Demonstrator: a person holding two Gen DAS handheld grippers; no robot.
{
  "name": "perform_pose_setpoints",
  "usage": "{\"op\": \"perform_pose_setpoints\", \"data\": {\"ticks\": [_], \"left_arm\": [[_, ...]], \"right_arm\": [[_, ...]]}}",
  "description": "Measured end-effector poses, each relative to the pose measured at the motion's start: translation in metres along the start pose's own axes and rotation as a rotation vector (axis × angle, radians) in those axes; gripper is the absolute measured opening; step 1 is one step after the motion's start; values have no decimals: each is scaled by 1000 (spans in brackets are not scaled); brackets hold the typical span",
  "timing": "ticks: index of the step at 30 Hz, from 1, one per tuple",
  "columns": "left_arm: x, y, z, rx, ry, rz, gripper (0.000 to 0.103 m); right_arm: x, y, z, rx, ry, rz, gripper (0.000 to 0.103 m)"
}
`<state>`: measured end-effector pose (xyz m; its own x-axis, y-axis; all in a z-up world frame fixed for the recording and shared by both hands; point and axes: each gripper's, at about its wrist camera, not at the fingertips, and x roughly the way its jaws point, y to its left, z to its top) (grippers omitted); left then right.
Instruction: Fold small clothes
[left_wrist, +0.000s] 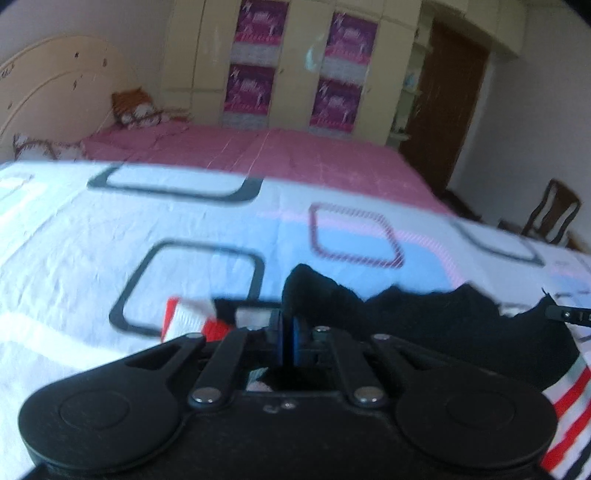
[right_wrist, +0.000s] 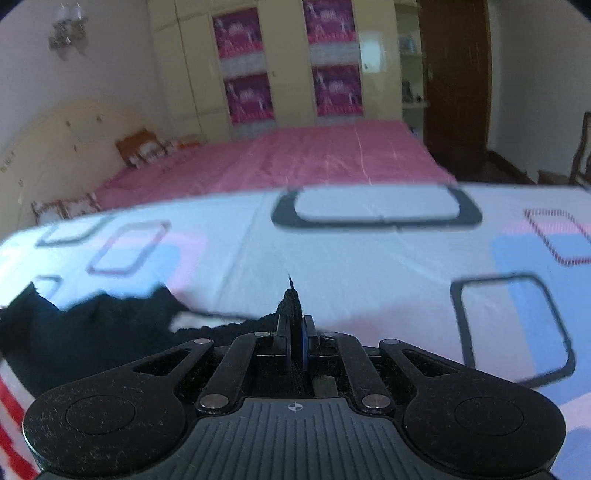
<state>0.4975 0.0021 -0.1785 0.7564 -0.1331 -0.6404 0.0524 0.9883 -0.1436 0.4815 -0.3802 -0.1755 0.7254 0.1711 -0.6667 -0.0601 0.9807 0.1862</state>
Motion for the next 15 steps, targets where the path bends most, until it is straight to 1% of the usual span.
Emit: {"op": "perform_pose_setpoints", "data": {"ticks": [1, 3, 4, 5, 6, 7, 8, 11, 12, 13, 15], "left_arm": [[3, 0, -4, 3, 20, 5, 5], [5, -1, -7, 20, 30, 17, 6], [4, -2, -7, 25, 32, 19, 10], [3, -3, -6, 33, 33, 24, 10], [2, -4, -5, 41, 34, 25, 12], [0, -5, -5, 47, 31, 27, 18], [-2, -6, -5, 57, 28, 27, 20], [-10, -11, -5, 76, 24, 44, 26], [-13, -15, -6, 76, 22, 51, 33], [-16, -17, -6, 72, 18, 55, 43], [-26, -22, -4, 69, 3, 68, 48]], "right_arm": [[2, -2, -3, 3, 1, 1, 4], [1, -4, -2, 7, -1, 4, 5], [-1, -4, -1, 4, 2, 7, 5], [-3, -4, 0, 2, 0, 11, 15], [-7, -4, -1, 7, -8, 3, 35], [-12, -5, 0, 16, -26, -3, 44], [-16, -5, 0, 23, -38, -4, 51], [-29, -4, 2, 54, -55, 0, 51], [-34, -3, 3, 66, -61, 5, 51], [-39, -1, 3, 70, -67, 11, 51], [-47, 8, 3, 48, -72, 14, 51]]}}
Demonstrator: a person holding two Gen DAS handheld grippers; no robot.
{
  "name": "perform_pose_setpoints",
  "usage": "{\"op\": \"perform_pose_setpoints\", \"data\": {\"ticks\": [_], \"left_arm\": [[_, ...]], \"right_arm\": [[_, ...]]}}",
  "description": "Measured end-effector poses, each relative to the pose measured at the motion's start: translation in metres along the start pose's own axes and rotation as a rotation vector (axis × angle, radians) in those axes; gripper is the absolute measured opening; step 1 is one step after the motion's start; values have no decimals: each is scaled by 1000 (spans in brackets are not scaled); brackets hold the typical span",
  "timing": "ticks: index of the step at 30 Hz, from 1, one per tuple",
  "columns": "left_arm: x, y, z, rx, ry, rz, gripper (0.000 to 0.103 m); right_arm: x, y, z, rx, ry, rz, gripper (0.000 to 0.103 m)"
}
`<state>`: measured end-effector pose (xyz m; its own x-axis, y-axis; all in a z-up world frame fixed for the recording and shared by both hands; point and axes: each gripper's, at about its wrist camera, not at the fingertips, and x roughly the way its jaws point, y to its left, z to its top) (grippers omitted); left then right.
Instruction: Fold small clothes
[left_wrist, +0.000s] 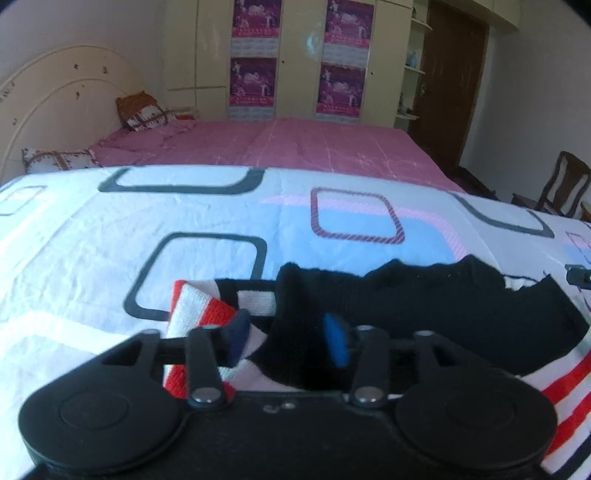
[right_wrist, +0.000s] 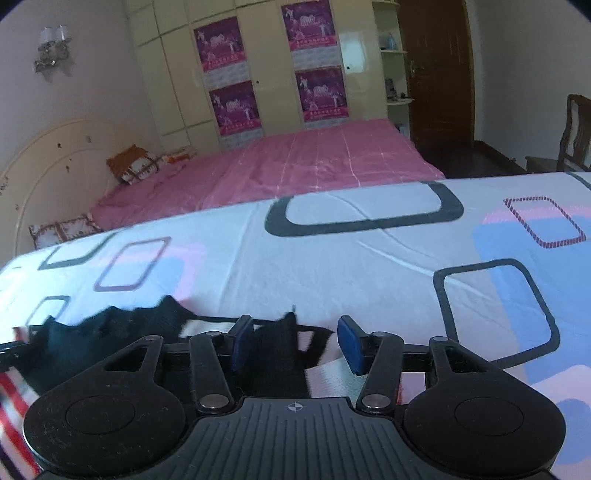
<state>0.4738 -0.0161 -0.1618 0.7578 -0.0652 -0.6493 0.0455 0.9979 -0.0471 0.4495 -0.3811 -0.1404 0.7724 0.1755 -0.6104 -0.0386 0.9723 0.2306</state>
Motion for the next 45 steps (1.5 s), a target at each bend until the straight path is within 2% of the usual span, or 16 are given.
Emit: {"op": "perform_pose_setpoints", "data": {"ticks": [3, 9, 12, 16, 19, 21, 26, 29, 32, 35, 38, 41, 43, 45], "left_arm": [[-15, -7, 4, 9, -9, -12, 48], [-37, -40, 6, 52, -1, -89, 49], [-34, -59, -2, 79, 20, -116, 49], [-21, -70, -16, 83, 51, -115, 49], [-10, -69, -24, 85, 67, -93, 51], [-7, -63, -30, 84, 68, -84, 52], [-21, -32, -36, 68, 62, -51, 52], [-27, -12, -45, 36, 57, -44, 52], [-30, -12, -46, 61, 49, -43, 52], [-40, -19, -39, 37, 65, -29, 47], [-62, -31, -43, 48, 35, -75, 49], [-71, -45, -57, 84, 44, -104, 49], [-73, -48, -70, 111, 44, -90, 50], [-75, -45, -80, 141, 36, -75, 52]], "right_arm": [[-9, 21, -1, -54, 4, 21, 51], [-12, 62, -13, -128, 28, 83, 51], [-8, 82, -26, -177, 45, 99, 51], [1, 98, -39, -196, 73, 115, 51], [9, 99, -49, -249, 87, 65, 51], [13, 86, -54, -257, 94, 27, 51], [0, 37, -55, -175, 82, -45, 51], [-5, 31, -66, -238, 64, -87, 51], [-3, 41, -72, -288, 52, -123, 51], [-17, 50, -66, -232, 44, -62, 51], [-33, 71, -68, -236, 37, 7, 51], [-41, 98, -81, -265, 63, 63, 51], [-41, 111, -95, -308, 84, 67, 51], [-41, 110, -105, -326, 89, 35, 51]]}}
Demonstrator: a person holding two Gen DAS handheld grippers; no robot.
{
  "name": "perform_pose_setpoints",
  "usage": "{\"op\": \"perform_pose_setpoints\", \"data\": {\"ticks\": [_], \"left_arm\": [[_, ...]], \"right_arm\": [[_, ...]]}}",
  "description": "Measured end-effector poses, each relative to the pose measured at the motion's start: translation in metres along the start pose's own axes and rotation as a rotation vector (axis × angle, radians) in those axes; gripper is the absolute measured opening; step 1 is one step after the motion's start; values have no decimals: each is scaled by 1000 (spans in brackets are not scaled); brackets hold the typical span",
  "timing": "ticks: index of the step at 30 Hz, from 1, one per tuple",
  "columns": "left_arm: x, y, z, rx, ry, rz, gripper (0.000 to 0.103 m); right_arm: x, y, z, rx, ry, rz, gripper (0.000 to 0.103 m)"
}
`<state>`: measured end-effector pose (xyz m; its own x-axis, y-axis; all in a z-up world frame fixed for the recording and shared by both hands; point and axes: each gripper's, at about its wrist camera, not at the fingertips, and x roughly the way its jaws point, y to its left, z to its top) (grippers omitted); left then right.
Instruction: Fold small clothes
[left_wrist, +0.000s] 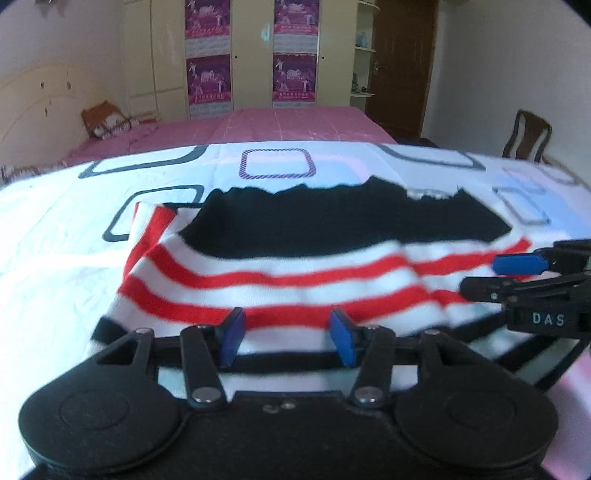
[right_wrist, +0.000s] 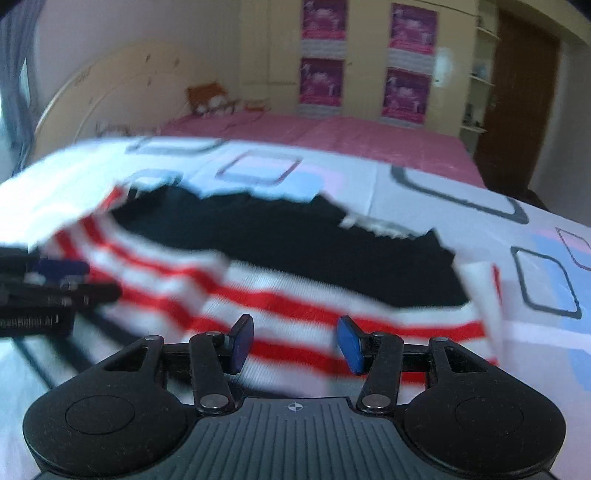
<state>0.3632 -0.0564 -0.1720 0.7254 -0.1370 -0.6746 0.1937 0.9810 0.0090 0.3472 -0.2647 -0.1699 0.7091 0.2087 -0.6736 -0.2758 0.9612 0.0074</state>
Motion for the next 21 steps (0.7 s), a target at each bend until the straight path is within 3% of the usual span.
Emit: {"op": "perform_pose_setpoints", "data": {"ticks": [6, 12, 15, 21], "left_arm": [[-10, 28, -12, -33, 19, 1, 52], [-16, 37, -16, -68, 37, 4, 52], [-18, 36, -14, -64, 53, 7, 51], [-20, 38, -13, -62, 72, -3, 51]], "right_arm": [[-15, -34, -13, 94, 8, -59, 51], [-27, -26, -33, 105, 1, -150, 51], [-40, -27, -25, 146, -7, -157, 51], [-36, -27, -35, 119, 64, -193, 51]]}}
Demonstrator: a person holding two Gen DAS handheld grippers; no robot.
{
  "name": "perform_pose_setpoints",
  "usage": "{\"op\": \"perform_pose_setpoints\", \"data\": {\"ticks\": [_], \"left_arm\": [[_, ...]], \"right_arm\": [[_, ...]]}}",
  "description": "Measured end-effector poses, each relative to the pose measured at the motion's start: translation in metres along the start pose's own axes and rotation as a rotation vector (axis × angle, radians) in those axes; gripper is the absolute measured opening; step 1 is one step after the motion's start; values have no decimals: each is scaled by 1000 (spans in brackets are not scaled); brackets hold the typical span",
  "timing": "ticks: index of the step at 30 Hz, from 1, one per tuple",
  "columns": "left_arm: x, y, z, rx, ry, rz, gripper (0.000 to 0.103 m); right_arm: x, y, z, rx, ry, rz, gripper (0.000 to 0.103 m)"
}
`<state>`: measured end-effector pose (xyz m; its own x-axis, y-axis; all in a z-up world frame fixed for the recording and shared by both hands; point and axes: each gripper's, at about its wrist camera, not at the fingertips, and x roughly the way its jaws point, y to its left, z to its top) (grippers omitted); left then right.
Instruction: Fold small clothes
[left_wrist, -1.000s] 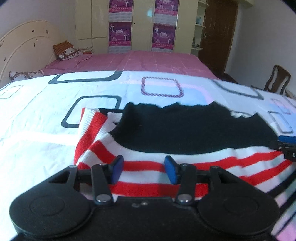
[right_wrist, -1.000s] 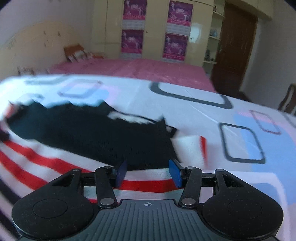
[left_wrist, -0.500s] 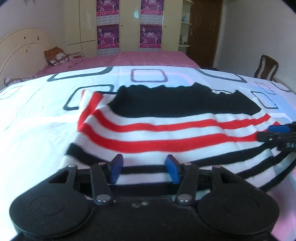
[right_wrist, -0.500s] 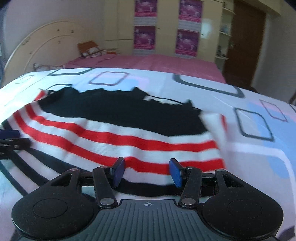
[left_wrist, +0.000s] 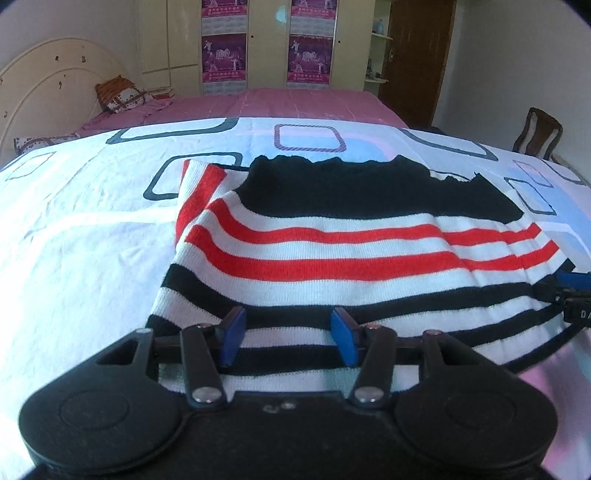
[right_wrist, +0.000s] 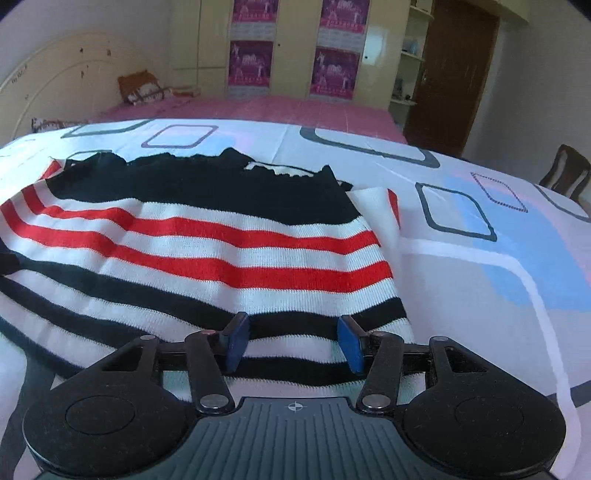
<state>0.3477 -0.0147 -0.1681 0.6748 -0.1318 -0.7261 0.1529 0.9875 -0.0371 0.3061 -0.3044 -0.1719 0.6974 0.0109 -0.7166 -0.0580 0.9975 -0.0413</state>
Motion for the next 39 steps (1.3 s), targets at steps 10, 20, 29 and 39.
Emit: {"op": "perform_pose_setpoints", "data": {"ticks": [10, 20, 29, 39], "left_arm": [[-15, 4, 8, -79, 69, -42, 58], [-38, 6, -3, -120, 83, -71, 59], [-51, 24, -22, -229, 139, -95, 62], [-33, 45, -36, -489, 192, -239, 61]], "right_arm": [[-38, 30, 12, 31, -45, 78, 51], [-24, 88, 21, -1, -38, 149, 51], [-1, 109, 4, -75, 6, 123, 51], [-20, 102, 16, -24, -31, 152, 51]]}}
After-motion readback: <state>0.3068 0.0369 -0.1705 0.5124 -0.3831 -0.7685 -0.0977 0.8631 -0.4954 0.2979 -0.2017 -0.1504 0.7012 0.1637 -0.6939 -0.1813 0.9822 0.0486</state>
